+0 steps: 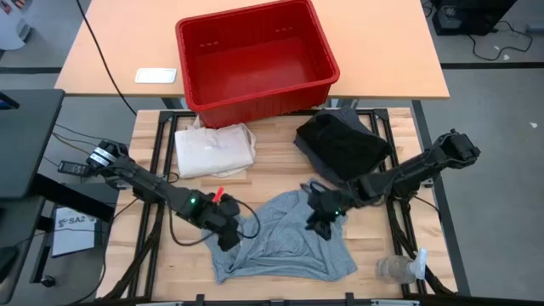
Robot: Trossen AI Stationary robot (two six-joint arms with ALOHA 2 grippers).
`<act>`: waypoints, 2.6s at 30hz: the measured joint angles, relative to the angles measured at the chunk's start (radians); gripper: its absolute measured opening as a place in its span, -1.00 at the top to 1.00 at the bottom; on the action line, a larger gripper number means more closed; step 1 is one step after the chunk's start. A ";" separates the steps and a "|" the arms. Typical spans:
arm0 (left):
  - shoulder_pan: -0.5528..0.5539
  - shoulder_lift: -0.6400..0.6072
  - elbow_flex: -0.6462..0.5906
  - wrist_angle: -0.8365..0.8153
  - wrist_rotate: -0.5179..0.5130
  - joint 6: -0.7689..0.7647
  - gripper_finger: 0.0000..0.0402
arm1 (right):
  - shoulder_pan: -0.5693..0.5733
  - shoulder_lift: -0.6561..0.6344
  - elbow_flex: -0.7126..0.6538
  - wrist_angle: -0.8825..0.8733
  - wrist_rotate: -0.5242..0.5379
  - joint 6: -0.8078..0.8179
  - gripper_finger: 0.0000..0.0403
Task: Fold laundry
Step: Fold the gray shirt
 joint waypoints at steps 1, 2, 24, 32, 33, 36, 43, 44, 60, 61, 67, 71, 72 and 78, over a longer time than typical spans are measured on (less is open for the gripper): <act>0.010 -0.003 0.000 0.047 0.027 0.015 0.26 | -0.032 0.000 0.000 0.009 -0.018 -0.049 0.28; 0.016 -0.004 0.001 0.094 0.046 0.019 0.26 | -0.057 0.000 0.000 0.012 -0.031 -0.096 0.28; -0.226 -0.005 0.001 0.255 0.067 -0.389 0.26 | -0.281 0.334 0.045 0.513 -0.086 -1.033 -0.14; -0.251 -0.005 0.001 0.306 0.068 -0.563 0.26 | -0.281 0.565 0.227 0.522 -0.112 -1.070 -0.15; -0.251 -0.005 0.001 0.312 0.067 -0.569 0.26 | -0.281 0.586 0.247 0.515 -0.125 -1.070 -0.15; -0.251 -0.004 0.001 0.354 0.067 -0.572 0.26 | -0.283 0.643 0.301 0.495 -0.132 -1.070 -0.15; -0.251 -0.004 0.001 0.377 0.067 -0.574 0.26 | -0.290 0.749 0.378 0.441 -0.165 -1.068 -0.14; -0.252 -0.004 0.001 0.378 0.067 -0.584 0.26 | -0.291 0.763 0.390 0.428 -0.178 -1.068 -0.13; -0.239 -0.004 0.001 0.261 -0.007 -0.524 0.26 | -0.307 0.565 0.408 0.030 -0.193 -0.911 0.97; -0.232 -0.004 0.001 0.234 -0.021 -0.499 0.26 | -0.307 0.517 0.410 -0.017 -0.171 -0.899 0.97; -0.172 -0.004 0.000 0.148 -0.091 -0.287 0.18 | -0.299 0.326 0.409 -0.257 -0.005 -0.858 0.98; -0.120 0.008 -0.022 0.129 -0.097 -0.170 0.00 | -0.298 0.227 0.413 -0.332 0.042 -0.822 0.99; -0.109 0.012 -0.038 0.112 -0.097 -0.161 -0.06 | -0.298 0.214 0.413 -0.348 0.055 -0.811 0.99; -0.034 0.020 -0.174 0.161 -0.046 -0.131 -0.37 | -0.286 0.151 0.414 -0.410 0.091 -0.738 0.99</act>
